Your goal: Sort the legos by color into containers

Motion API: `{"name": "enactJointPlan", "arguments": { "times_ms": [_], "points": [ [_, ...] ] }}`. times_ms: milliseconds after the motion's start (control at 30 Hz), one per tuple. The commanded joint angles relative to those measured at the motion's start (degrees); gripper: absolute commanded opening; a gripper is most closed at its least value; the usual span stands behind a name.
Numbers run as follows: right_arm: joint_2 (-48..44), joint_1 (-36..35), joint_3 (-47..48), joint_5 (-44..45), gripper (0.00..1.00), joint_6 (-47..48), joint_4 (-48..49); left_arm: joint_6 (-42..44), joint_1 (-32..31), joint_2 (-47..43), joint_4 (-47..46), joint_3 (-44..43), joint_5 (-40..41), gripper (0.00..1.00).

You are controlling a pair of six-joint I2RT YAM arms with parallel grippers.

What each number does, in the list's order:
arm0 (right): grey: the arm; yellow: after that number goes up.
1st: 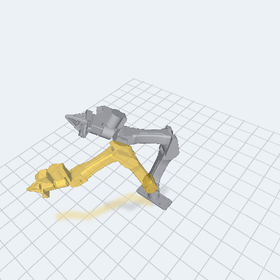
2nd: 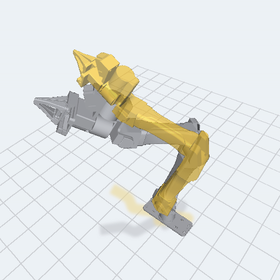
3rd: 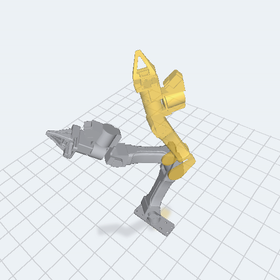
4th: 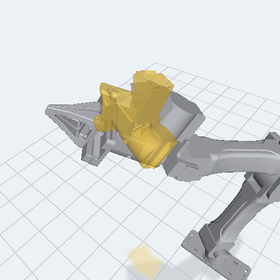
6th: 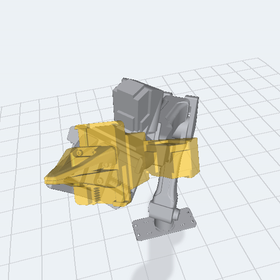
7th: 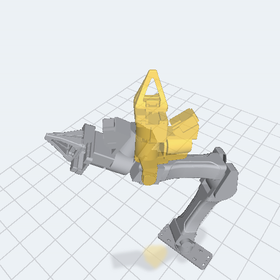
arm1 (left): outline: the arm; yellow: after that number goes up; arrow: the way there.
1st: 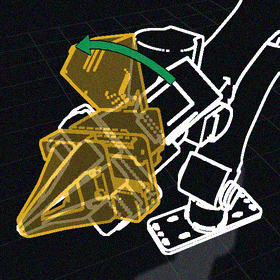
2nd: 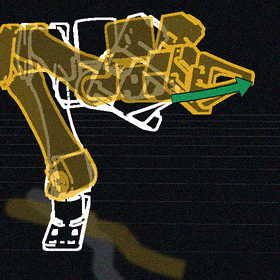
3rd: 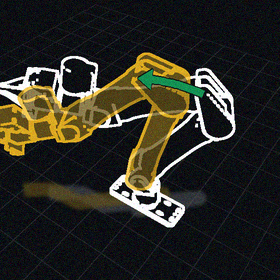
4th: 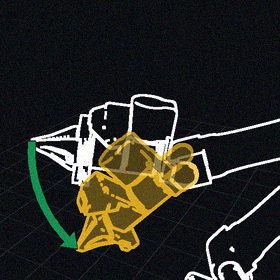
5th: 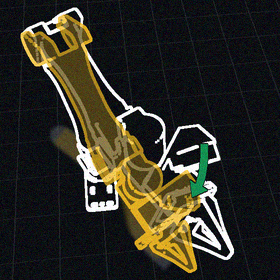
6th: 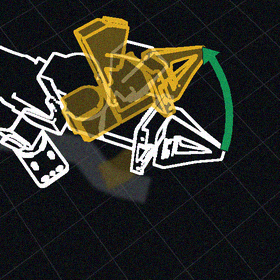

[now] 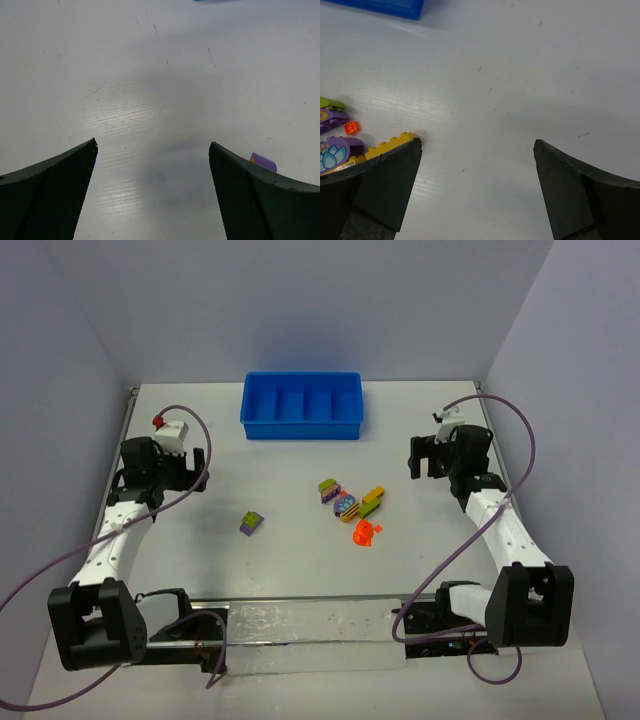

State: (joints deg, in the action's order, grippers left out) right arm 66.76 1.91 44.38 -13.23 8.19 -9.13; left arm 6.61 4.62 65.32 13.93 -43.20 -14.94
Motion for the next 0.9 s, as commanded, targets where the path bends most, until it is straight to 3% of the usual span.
{"name": "enactJointPlan", "arguments": {
  "times_ms": [0,100,267,433,733,867],
  "points": [
    [-0.8,0.5,3.3,-0.9,1.00,-0.5,-0.2,1.1,0.3,-0.1,0.7,-2.1,0.7,0.99],
    [-0.8,0.5,3.2,-1.0,1.00,-0.6,-0.2,2.6,-1.1,-1.7,2.2,-2.8,1.0,0.99],
    [-0.9,0.5,3.1,-1.0,1.00,-0.7,-0.2,4.8,-14.5,-3.1,7.9,-4.8,11.5,0.99],
    [-0.1,0.5,3.4,-1.0,1.00,-0.7,-0.4,4.7,-23.0,-1.2,17.1,-9.6,12.3,0.99],
    [1.2,0.5,3.7,-1.1,1.00,-0.7,-0.5,-1.1,-33.9,6.4,27.6,-14.6,14.7,0.92],
    [1.4,0.5,3.8,-1.0,1.00,-0.7,-0.7,-2.7,-34.9,8.9,30.7,-16.1,14.7,0.87]
  ]
}}
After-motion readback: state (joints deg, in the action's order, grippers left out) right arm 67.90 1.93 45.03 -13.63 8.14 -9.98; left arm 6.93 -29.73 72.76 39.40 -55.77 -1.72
